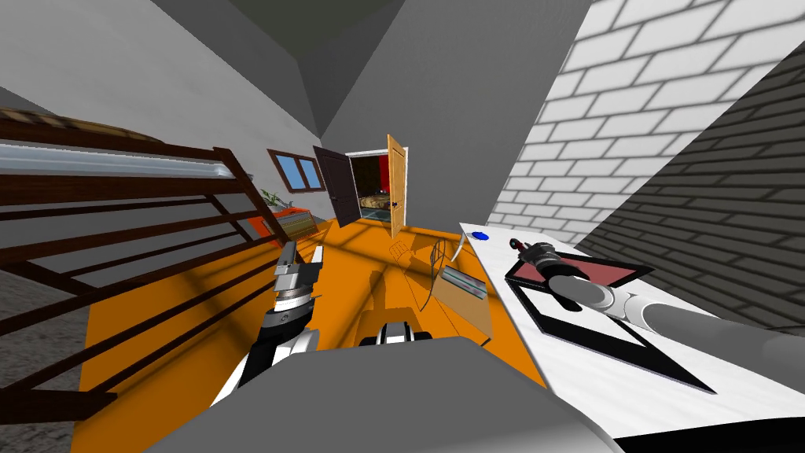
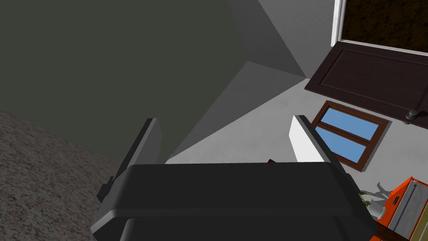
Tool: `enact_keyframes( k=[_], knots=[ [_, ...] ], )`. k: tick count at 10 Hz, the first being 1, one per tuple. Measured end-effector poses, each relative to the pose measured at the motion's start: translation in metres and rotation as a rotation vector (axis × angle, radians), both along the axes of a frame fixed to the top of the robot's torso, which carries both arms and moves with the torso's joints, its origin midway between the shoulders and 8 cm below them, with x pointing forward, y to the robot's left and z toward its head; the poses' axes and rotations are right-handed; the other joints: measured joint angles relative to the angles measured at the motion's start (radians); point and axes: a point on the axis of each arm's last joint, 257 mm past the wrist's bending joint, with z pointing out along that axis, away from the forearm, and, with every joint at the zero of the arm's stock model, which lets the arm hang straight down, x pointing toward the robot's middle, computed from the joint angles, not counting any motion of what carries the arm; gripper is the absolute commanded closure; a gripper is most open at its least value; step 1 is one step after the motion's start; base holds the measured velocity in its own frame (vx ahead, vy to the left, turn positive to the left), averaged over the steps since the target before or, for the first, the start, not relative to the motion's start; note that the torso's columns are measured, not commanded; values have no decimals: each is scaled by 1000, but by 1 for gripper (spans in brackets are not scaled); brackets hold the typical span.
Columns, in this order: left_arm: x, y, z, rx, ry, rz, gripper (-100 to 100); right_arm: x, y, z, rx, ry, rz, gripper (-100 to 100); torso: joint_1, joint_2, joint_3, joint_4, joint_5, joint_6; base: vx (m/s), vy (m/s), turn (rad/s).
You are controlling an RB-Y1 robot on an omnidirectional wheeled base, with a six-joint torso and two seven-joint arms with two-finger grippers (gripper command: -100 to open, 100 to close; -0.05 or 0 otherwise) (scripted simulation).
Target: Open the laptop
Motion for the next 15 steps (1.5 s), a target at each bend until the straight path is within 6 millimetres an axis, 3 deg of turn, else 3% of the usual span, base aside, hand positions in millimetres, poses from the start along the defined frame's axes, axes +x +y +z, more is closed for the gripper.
enact_keyframes(
  k=[5,15],
  knots=[
    [0,0,0,0,0,0,0,-4,16,-8,-41,-91,0,100,-10,-3,-2,0,-2,4,-50,-15,25],
    [0,0,0,0,0,0,0,-23,50,-14,-124,-278,-31,100,-6,-4,-3,0,0,1,-49,-25,26]
  ],
)
